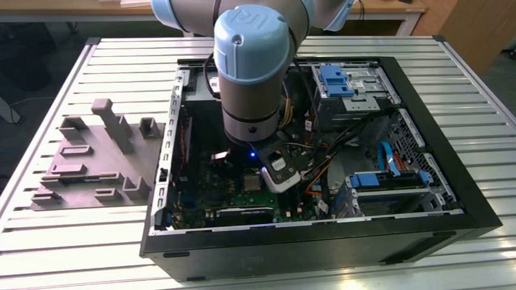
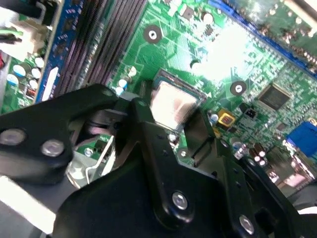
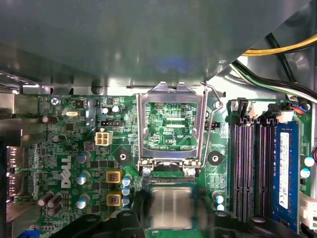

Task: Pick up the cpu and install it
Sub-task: 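Place the cpu into insertion slot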

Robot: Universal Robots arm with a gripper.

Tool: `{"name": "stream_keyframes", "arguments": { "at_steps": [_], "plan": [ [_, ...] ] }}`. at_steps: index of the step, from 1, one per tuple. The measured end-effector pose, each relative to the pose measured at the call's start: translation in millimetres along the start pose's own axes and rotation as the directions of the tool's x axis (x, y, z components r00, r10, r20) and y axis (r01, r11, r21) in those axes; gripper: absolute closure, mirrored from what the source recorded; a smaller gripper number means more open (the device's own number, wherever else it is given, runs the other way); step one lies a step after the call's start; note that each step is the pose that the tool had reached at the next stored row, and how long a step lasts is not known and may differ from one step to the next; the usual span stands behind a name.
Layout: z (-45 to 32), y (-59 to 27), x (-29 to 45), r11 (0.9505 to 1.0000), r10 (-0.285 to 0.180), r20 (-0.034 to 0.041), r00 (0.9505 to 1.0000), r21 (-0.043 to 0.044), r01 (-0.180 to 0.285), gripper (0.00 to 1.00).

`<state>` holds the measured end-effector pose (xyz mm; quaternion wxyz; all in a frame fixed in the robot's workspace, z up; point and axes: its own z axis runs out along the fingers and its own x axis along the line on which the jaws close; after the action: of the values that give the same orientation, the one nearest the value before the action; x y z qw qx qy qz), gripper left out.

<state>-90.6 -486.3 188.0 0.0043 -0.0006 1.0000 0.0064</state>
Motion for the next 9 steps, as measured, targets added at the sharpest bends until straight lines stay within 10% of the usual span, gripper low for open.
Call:
{"name": "stream_keyframes", "arguments": {
  "at_steps": [9],
  "plan": [
    [-0.2, -0.1, 0.1, 1.0, 0.0, -0.0004, 1.0, 0.0005, 0.0, 0.45]
  ]
}}
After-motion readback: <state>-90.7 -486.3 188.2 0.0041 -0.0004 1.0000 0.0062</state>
